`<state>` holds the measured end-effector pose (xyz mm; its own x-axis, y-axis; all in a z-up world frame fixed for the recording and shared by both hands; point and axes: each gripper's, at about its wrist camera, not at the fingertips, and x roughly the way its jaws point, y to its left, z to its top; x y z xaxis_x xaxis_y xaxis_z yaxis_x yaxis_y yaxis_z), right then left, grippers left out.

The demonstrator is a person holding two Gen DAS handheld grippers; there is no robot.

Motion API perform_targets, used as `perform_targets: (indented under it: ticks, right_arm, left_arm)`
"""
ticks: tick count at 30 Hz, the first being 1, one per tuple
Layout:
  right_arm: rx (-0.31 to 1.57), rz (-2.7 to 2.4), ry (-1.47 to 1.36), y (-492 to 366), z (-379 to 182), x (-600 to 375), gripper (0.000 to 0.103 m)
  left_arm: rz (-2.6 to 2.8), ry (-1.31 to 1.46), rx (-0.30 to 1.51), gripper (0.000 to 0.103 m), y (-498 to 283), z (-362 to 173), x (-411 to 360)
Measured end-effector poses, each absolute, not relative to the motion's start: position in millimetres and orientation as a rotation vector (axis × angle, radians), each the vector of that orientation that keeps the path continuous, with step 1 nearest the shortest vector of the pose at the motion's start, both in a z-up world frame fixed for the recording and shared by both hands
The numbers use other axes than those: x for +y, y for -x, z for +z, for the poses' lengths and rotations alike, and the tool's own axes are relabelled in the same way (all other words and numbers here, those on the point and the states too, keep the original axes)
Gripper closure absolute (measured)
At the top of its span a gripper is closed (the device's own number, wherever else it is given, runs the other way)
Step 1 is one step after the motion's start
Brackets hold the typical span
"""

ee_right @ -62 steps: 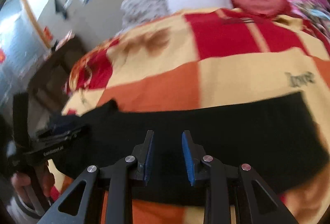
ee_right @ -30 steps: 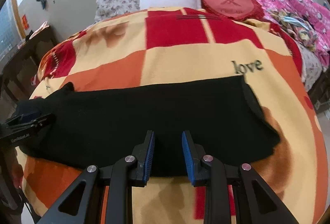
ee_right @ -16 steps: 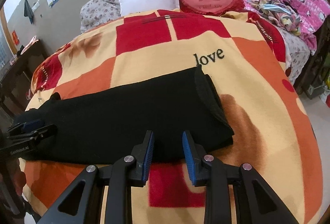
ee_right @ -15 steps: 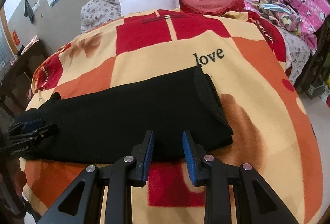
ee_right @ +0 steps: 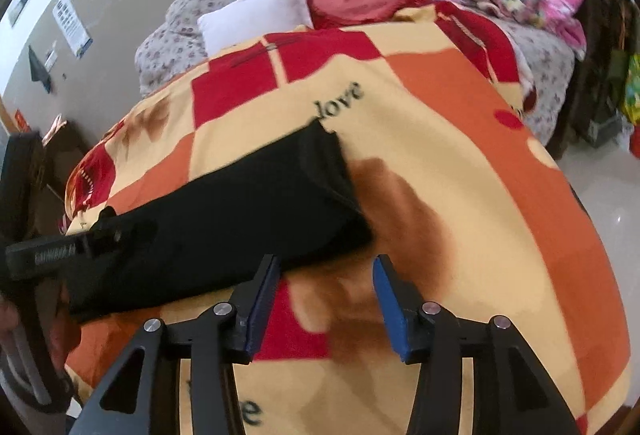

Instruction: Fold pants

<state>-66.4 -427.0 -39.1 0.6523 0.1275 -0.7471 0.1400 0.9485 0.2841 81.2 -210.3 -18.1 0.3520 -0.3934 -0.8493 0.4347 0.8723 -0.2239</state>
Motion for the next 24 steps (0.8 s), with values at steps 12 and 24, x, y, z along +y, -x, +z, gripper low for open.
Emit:
perform_targets:
  ticks: [12, 24]
  right_arm:
    - [0.808, 0.078, -0.364, 55, -43, -425, 0.047]
    - [0.756, 0.101, -0.427, 46, -46, -426, 0.044]
  left_arm:
    - [-0.661, -0.168, 1.111, 0.031, -127, -27, -298]
    - [-0.721, -0.247, 1.108, 0.022, -139, -34, -349]
